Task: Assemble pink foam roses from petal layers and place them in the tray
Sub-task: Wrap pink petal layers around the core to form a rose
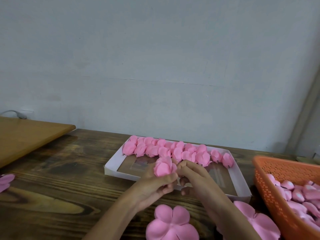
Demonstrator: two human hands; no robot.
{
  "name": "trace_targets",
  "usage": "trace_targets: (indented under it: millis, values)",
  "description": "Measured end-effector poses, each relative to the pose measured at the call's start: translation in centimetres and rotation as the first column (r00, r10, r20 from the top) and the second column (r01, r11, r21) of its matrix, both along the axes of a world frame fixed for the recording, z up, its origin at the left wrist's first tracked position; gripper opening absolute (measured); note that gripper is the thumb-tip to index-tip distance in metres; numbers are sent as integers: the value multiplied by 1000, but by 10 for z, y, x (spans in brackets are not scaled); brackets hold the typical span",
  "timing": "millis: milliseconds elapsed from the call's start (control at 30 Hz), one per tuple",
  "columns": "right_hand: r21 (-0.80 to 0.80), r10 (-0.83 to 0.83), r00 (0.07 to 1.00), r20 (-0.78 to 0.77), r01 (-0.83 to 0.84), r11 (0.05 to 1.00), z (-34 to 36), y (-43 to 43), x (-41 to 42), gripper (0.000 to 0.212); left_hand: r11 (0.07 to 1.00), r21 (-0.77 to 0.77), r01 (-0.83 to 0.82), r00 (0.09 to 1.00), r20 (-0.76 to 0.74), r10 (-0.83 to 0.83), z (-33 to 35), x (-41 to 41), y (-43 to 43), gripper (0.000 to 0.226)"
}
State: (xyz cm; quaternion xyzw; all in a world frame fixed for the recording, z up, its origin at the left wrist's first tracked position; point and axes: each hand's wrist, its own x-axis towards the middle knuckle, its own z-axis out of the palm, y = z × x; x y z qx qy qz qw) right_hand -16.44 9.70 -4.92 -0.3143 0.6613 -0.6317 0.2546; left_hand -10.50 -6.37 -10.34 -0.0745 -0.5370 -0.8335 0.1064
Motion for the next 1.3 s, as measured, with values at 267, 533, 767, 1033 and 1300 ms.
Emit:
trace_targets:
  millis: [267, 533, 767, 1033, 1300]
  values:
    - [5, 56, 998, 24, -56, 998, 0, 1, 0, 17, 998, 65, 10, 998, 57, -13, 5, 4, 1, 29]
    - [25, 83, 996, 13, -83, 996, -1, 0, -1, 14, 993, 119, -3, 996, 91, -8, 0, 0, -1, 33]
    - [28, 111, 991, -70, -110, 994, -4, -2, -2, 26, 989, 117, 88, 996, 23, -91, -4, 3, -9, 42]
    - [-65, 49, 987, -152, -60, 996, -10, -3, -13, 34, 999, -38, 14, 998, 69, -11, -3, -1, -10, 48]
    - [-90, -89, 875, -475, 52, 995, -14, 1, -18, 38, 994, -58, 93, 994, 58, -89, -2, 1, -7, 27]
